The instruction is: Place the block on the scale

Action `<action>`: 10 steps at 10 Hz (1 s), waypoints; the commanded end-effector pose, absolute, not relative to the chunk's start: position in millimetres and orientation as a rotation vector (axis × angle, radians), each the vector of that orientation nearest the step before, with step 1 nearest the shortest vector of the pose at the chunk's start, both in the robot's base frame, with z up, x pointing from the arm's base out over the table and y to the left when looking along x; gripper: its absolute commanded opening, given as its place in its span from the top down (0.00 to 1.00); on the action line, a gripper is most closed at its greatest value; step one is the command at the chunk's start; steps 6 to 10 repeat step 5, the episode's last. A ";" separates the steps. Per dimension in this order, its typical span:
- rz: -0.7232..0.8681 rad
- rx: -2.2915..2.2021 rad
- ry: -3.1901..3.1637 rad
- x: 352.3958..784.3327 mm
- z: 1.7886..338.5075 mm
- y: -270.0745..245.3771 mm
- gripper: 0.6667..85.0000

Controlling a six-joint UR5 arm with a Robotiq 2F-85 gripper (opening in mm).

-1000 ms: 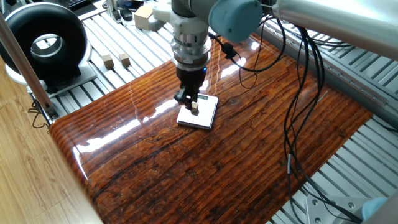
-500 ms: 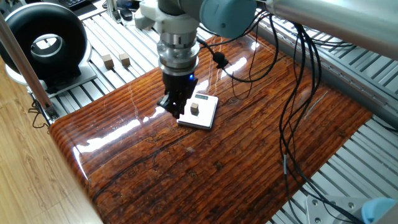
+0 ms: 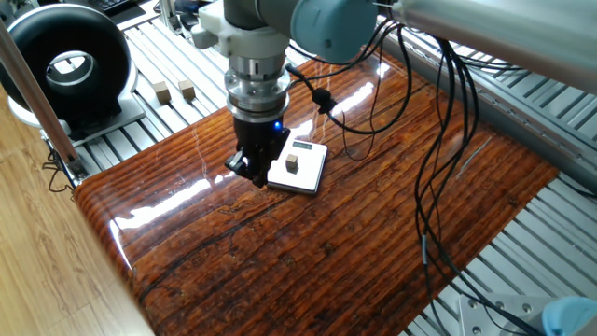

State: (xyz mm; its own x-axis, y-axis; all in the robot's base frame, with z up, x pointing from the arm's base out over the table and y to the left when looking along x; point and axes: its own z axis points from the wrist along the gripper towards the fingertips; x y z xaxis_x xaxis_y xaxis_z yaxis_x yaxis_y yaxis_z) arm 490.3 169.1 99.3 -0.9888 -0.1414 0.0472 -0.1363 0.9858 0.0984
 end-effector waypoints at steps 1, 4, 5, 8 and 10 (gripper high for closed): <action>-0.168 0.199 -3.075 491.7 98.4 176.6 0.85; -0.170 0.204 -3.074 492.5 97.7 176.5 0.85; -0.164 0.208 -3.073 492.6 97.4 174.6 0.85; -0.164 0.208 -3.073 492.6 97.4 174.6 0.85; -0.164 0.208 -3.073 492.6 97.4 174.6 0.85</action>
